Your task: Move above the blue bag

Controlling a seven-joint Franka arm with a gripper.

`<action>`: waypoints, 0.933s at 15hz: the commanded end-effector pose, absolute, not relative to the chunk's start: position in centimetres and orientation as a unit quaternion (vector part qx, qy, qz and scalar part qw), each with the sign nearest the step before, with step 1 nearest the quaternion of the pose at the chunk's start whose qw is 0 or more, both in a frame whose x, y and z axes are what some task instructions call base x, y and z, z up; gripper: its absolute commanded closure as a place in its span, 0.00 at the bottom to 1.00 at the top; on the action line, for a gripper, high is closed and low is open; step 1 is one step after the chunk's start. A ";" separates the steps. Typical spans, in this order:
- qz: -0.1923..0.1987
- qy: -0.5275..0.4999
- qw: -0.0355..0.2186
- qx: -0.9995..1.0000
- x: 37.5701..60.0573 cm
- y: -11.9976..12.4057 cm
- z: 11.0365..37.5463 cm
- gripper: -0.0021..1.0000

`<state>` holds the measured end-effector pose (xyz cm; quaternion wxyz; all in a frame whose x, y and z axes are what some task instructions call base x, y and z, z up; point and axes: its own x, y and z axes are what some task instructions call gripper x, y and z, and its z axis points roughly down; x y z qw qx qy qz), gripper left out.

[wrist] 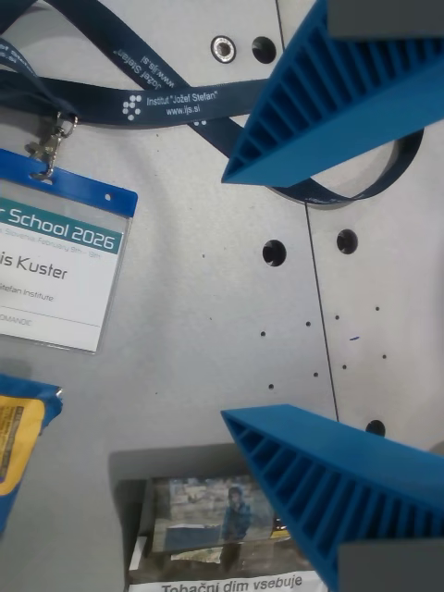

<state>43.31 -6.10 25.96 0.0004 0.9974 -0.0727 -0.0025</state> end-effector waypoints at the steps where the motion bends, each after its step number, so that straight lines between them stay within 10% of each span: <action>1: -0.001 -0.072 0.000 0.997 43.3 -6.1 26.1 0.00; 14: 0.003 0.015 0.000 1.000 44.1 -5.4 25.4 0.00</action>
